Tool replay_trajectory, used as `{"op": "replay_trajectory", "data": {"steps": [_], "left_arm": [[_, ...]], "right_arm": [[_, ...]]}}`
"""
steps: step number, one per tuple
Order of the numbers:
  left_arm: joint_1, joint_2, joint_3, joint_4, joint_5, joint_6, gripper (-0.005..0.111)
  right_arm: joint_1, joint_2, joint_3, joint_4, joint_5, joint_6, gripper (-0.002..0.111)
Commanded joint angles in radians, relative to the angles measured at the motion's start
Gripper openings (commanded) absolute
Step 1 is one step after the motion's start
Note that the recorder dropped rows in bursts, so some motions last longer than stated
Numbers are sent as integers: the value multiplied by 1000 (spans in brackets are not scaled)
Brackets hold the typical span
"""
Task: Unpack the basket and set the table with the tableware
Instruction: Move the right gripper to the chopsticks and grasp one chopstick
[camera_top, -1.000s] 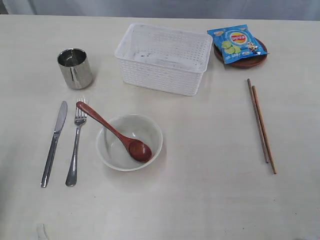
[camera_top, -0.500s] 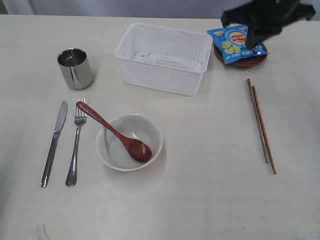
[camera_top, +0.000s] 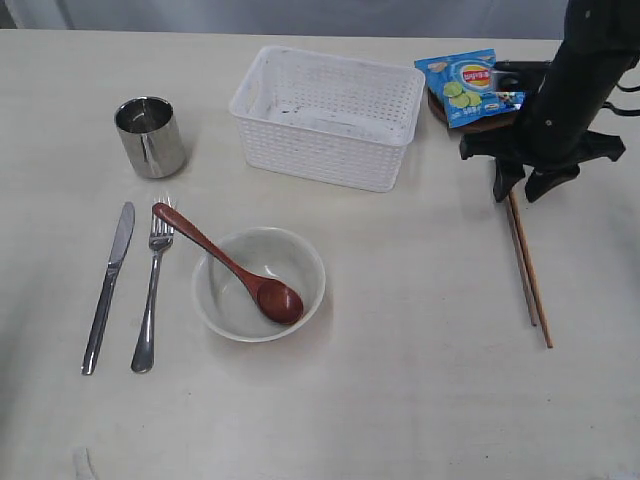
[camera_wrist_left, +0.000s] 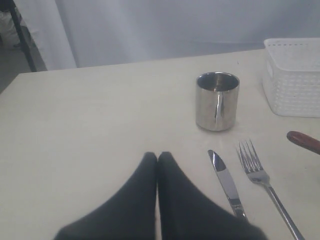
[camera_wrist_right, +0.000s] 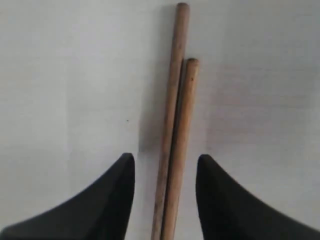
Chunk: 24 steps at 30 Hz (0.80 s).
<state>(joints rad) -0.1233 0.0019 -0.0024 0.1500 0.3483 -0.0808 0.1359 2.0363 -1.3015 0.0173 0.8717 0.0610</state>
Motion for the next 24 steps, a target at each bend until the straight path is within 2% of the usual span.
{"op": "replay_trajectory", "data": {"steps": [1, 4, 24], "left_arm": [[-5, -2, 2, -2, -1, -2, 0], [-5, -2, 2, -2, -1, -2, 0], [-5, -2, 2, -2, -1, -2, 0]], "right_arm": [[-6, 42, 2, -3, 4, 18, 30], [-6, 59, 2, -5, 6, 21, 26], [-4, -10, 0, 36, 2, 18, 26]]}}
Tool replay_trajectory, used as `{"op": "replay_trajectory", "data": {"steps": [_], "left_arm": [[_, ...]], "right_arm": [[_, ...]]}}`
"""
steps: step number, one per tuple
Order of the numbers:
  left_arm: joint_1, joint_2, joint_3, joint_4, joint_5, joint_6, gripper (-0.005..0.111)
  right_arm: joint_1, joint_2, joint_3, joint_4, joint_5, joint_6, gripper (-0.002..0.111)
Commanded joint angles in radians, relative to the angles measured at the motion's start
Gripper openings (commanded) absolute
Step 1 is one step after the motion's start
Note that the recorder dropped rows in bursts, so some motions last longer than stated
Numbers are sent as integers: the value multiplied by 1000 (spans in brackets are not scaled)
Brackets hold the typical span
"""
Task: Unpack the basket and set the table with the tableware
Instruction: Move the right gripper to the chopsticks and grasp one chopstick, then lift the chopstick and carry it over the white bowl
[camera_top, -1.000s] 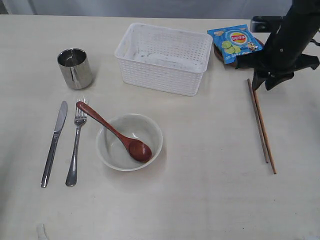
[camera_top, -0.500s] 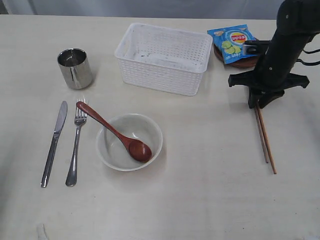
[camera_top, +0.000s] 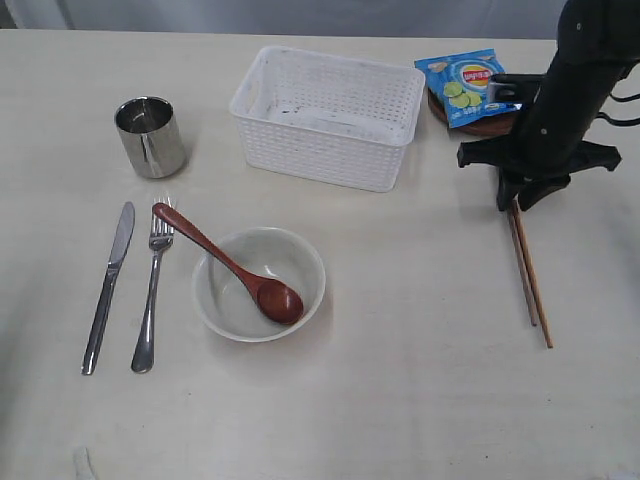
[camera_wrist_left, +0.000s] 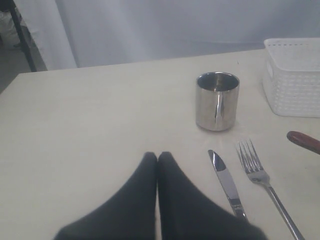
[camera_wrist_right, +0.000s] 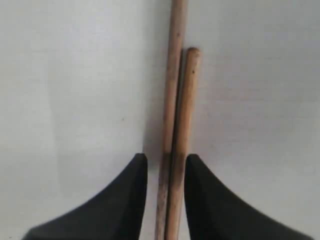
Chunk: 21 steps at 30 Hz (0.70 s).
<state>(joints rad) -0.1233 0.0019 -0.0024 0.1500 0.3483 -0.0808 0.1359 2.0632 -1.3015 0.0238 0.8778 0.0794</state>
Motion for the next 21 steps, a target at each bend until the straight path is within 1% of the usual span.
{"op": "replay_trajectory", "data": {"steps": [1, 7, 21], "left_arm": [[-5, -2, 2, -2, -1, -2, 0], [-5, -2, 2, -2, -1, -2, 0], [-5, -2, 2, 3, -1, -2, 0]], "right_arm": [[-4, -42, 0, 42, -5, -12, 26], [-4, -44, 0, 57, -8, -35, 26], [-4, 63, 0, 46, -13, -50, 26]]}}
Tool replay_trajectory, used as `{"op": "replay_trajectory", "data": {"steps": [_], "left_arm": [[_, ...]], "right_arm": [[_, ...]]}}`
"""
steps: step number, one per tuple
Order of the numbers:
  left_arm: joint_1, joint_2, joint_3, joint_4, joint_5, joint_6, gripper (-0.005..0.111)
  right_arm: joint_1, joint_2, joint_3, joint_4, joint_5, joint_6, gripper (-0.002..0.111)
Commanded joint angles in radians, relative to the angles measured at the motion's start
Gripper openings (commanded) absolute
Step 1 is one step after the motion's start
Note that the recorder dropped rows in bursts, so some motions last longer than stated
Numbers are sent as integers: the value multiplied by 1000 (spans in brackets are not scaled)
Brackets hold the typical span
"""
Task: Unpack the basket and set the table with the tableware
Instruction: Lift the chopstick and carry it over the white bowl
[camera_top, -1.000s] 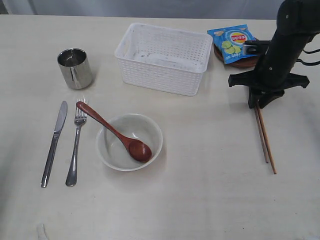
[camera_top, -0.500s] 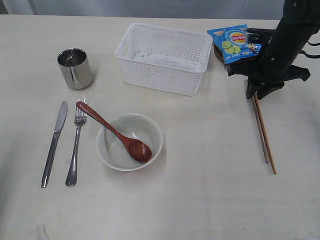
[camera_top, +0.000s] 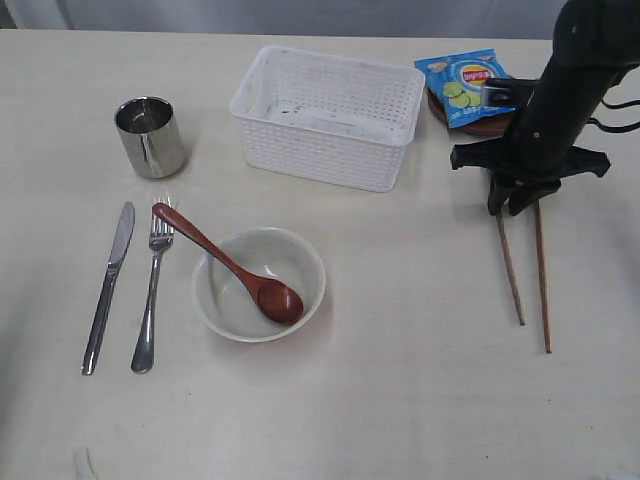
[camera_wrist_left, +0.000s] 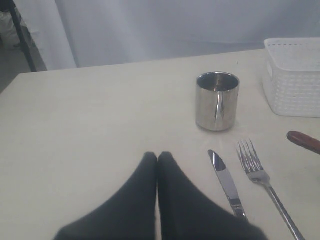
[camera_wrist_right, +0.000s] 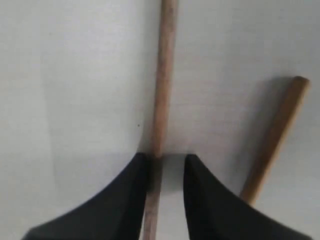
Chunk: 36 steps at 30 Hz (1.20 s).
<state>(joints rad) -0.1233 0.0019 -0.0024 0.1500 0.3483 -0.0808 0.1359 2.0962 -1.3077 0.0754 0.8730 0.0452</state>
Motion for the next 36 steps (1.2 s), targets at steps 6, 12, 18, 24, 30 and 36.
{"op": "replay_trajectory", "data": {"steps": [6, 12, 18, 24, 30, 36], "left_arm": [[-5, -2, 2, 3, -1, -2, 0], [-5, -2, 2, 3, -1, -2, 0], [-5, -2, 2, 3, -1, -2, 0], [-5, -2, 2, 3, -1, -2, 0], [-5, -2, 2, 3, -1, -2, 0], [-5, -2, 2, 3, -1, -2, 0]], "right_arm": [[83, 31, 6, -41, -19, -45, -1], [149, -22, 6, -84, -19, -12, -1], [159, -169, 6, 2, -17, -45, -1], [159, -378, 6, 161, 18, -314, -1], [196, -532, 6, 267, 91, -500, -1], [423, -599, 6, 265, 103, -633, -1]]}}
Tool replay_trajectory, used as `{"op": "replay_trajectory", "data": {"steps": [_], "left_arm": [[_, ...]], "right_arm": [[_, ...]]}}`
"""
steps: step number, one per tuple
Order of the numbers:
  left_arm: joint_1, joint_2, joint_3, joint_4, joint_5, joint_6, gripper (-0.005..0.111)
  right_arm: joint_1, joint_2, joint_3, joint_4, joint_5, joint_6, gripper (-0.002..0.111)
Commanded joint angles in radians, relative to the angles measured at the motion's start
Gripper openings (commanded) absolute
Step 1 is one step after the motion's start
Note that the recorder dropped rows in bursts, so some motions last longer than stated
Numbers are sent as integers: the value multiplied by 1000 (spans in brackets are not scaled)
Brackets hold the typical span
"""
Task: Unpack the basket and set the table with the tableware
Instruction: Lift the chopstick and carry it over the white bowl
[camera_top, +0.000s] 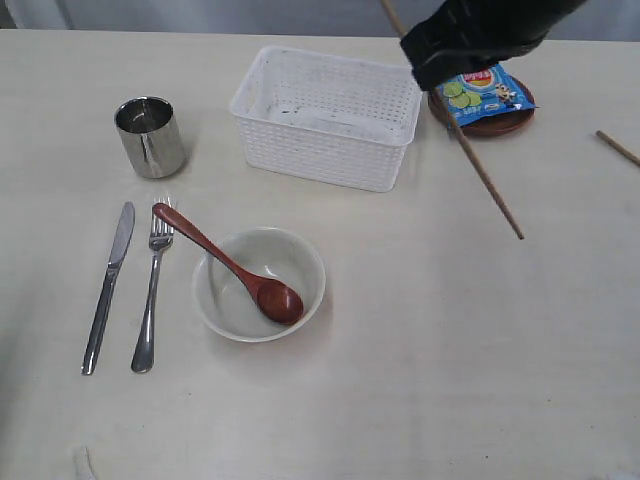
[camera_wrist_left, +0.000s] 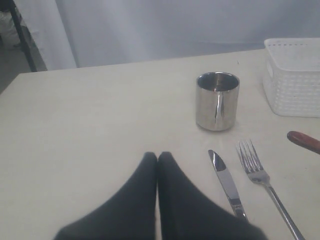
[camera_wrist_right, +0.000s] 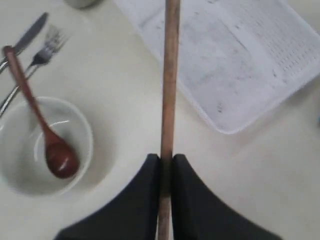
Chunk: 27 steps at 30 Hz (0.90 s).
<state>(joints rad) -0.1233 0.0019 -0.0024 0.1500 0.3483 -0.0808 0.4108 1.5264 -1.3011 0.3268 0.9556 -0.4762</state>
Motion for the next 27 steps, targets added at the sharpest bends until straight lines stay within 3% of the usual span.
{"op": "replay_trajectory", "data": {"steps": [1, 6, 11, 16, 21, 27], "left_arm": [[-5, -2, 2, 3, -1, -2, 0], [-5, -2, 2, 3, -1, -2, 0], [-5, -2, 2, 3, -1, -2, 0], [-5, -2, 2, 3, -1, -2, 0], [-5, -2, 2, 3, -1, -2, 0], [-5, -2, 2, 3, -1, -2, 0]], "right_arm": [[192, -29, -1, 9, 21, -144, -1], [457, 28, -1, -150, -53, -253, -1], [620, 158, -1, -364, -90, -242, -1], [689, 287, -1, -505, -90, -183, -1], [722, 355, -17, -709, -80, 13, -1], [729, 391, -179, -691, 4, 69, -1]]}}
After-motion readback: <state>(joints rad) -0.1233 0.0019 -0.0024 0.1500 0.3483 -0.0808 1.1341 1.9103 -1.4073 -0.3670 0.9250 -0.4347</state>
